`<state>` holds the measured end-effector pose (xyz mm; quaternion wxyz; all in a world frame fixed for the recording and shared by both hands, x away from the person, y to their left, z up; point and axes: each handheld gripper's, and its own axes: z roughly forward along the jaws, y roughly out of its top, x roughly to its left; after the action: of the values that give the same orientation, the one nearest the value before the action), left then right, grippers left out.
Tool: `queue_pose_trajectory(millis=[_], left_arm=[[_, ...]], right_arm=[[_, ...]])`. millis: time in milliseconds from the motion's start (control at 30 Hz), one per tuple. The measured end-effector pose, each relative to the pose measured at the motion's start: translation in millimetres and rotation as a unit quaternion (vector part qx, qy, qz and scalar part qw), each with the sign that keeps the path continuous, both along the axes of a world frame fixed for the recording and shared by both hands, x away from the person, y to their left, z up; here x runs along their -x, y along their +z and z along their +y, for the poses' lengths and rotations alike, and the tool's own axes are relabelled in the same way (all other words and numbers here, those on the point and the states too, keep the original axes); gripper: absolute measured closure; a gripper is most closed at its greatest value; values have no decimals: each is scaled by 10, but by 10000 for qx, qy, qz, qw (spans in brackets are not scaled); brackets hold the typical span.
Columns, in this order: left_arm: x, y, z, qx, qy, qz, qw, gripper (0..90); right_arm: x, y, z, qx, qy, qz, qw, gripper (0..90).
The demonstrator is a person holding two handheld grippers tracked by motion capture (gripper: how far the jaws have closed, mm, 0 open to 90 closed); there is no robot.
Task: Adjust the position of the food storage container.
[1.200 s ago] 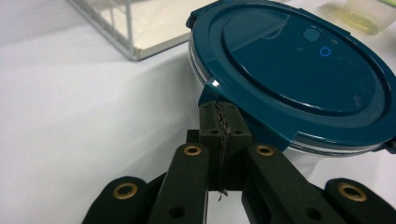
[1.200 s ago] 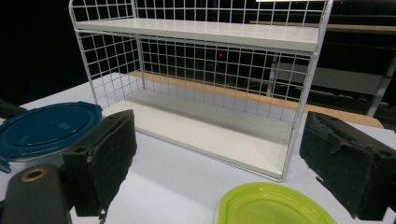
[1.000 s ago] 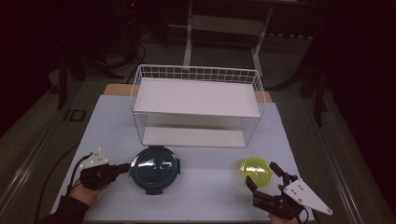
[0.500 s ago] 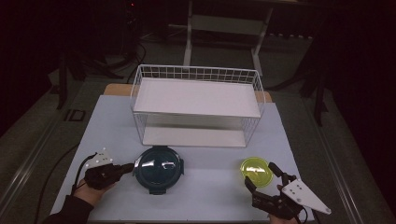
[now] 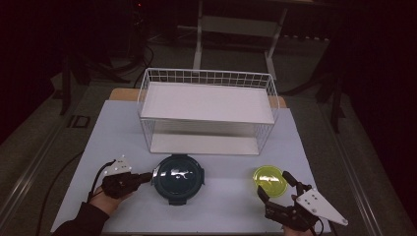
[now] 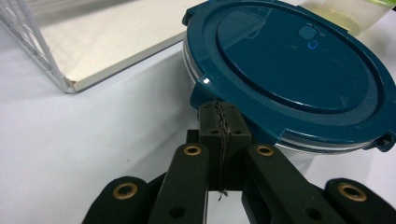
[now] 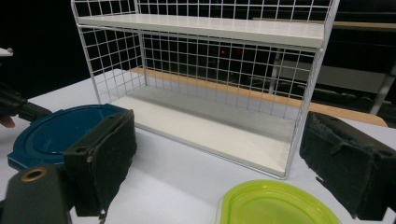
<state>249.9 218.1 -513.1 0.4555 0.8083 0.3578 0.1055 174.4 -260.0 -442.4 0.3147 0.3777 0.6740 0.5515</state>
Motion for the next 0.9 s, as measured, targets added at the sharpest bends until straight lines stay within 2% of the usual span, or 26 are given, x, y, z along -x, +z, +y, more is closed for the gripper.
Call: queue_pose_trajectory(millis=[367,533,600,633,667,700,767,800,833,900], left_arm=[[-35,1,-167,-18,-144,-17,9999,884],[-42,-8,-163,7,-112,-41,9999,873],[-40,-1,-141,25,-69,-66,10000,798],[-38,13,-123,109,-91,-27,9999,760],[-24,33,-114,120,-82,-72,9999,647],[-7,53,-112,141,-81,-138,9998,647],[23,95,-99,253,-107,-176,9995,530],[38,111,-91,338,-85,-201,9992,441],[52,124,-84,418,-60,-206,9989,441],[80,145,-66,513,-39,-209,9985,378]], right_arm=[[1,-6,12,24,20,28,10000,106],[-12,-25,30,107,-17,116,9999,106],[-17,-39,37,83,-30,152,9998,106],[-29,-43,42,84,-45,204,9997,106],[-68,-64,47,17,79,343,9994,106],[-68,-64,47,17,79,343,9994,106],[-125,-110,71,75,121,565,9983,107],[-184,-166,82,194,205,833,9961,171],[-184,-166,82,194,205,833,9961,171],[-230,-219,97,325,298,1062,9934,283]])
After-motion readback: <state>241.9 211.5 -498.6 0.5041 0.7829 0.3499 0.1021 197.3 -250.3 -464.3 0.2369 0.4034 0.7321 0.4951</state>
